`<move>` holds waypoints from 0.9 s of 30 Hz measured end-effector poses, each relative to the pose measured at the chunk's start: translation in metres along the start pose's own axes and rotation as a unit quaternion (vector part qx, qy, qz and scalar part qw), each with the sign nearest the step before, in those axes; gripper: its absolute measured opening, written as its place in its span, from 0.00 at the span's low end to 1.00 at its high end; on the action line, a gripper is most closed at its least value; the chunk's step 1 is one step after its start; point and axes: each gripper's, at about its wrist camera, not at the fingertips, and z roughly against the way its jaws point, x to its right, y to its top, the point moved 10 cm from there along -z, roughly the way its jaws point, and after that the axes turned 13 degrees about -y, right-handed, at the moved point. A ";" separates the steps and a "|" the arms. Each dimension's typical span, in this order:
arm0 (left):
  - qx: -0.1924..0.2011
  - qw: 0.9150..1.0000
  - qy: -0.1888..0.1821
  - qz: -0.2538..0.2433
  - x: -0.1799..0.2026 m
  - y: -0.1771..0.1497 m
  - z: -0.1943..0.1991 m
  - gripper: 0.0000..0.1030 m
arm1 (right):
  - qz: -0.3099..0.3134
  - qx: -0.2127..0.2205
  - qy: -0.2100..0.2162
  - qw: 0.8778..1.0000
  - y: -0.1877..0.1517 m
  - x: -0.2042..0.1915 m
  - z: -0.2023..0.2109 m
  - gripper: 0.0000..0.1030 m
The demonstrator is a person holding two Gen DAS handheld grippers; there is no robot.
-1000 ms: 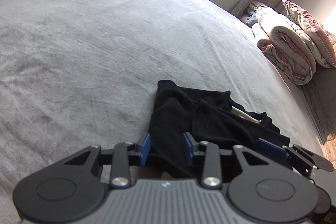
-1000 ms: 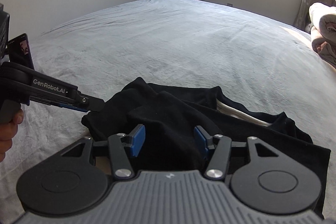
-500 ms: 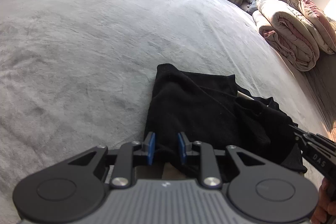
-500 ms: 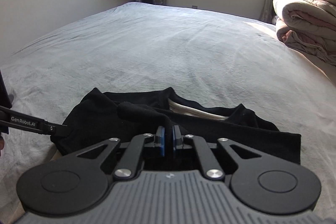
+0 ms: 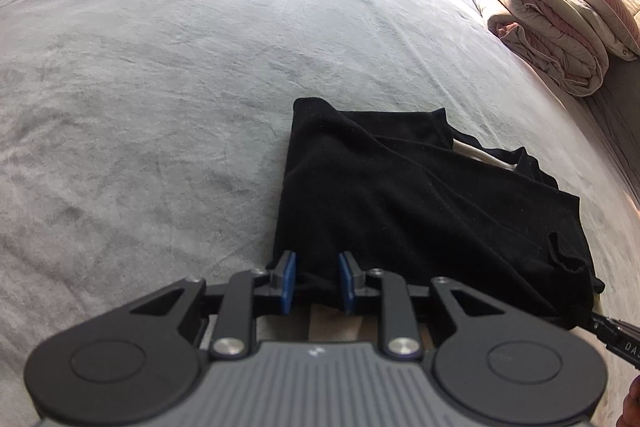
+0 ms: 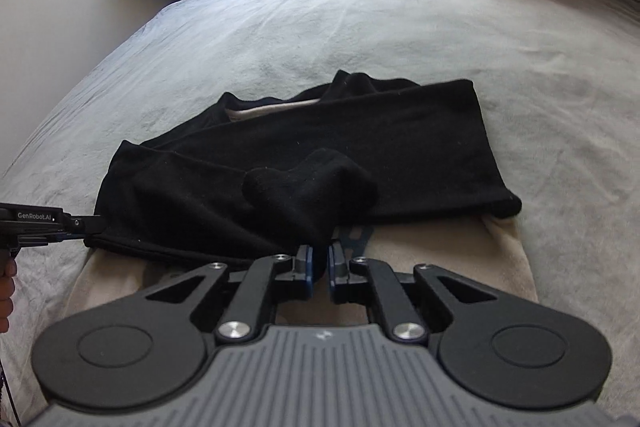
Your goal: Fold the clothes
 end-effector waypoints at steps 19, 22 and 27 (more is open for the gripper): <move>0.018 0.999 -0.019 0.037 -0.009 0.014 0.015 0.25 | -0.035 0.016 -0.034 0.999 0.018 0.056 0.032 0.40; 0.039 0.998 -0.019 0.041 -0.011 0.023 0.016 0.27 | -0.036 0.021 -0.019 0.999 0.033 0.045 0.030 0.41; 0.083 0.995 -0.024 0.052 -0.017 0.043 0.013 0.27 | -0.004 0.028 -0.002 1.000 0.050 0.013 0.016 0.43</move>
